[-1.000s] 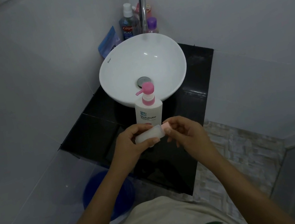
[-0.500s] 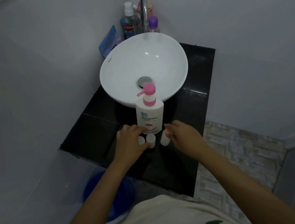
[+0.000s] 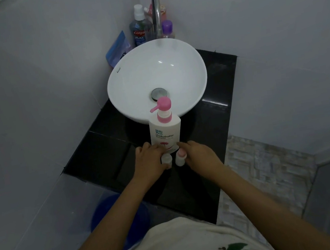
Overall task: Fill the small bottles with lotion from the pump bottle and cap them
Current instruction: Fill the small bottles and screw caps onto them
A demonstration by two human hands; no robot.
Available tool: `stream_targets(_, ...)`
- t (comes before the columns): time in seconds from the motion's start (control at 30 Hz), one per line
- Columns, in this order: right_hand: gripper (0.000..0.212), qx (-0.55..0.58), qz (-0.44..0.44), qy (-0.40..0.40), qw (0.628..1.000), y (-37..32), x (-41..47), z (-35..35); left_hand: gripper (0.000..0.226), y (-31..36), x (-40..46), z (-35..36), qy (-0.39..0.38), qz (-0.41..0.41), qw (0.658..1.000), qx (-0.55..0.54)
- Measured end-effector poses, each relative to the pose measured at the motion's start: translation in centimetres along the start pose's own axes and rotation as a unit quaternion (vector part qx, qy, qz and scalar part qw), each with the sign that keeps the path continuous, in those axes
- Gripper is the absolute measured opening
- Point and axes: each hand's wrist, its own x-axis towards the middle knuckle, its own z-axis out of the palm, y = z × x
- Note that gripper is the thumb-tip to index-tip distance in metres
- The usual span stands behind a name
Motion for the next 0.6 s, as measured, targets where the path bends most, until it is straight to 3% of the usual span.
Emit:
stream_targets(0.27, 0.043, 0.045, 0.152, 0.048, 0.986, 3.2, -0.6, -1.2, 0.035, -0.2, -1.6, -1.8, 0.023, -0.048, 0.983, -0.178)
stream_targets(0.43, 0.037, 0.011, 0.204, -0.039, 0.978, 4.6, 0.0, -1.3, 0.030, 0.0, -4.6, -4.8, 0.039, -0.041, 0.931, -0.360)
stream_targets(0.6, 0.035, -0.036, 0.212, -0.124, 0.969, 4.3, 0.5, -0.9, 0.032, 0.2, -6.2, -6.4, 0.053, -0.068, 0.879, -0.469)
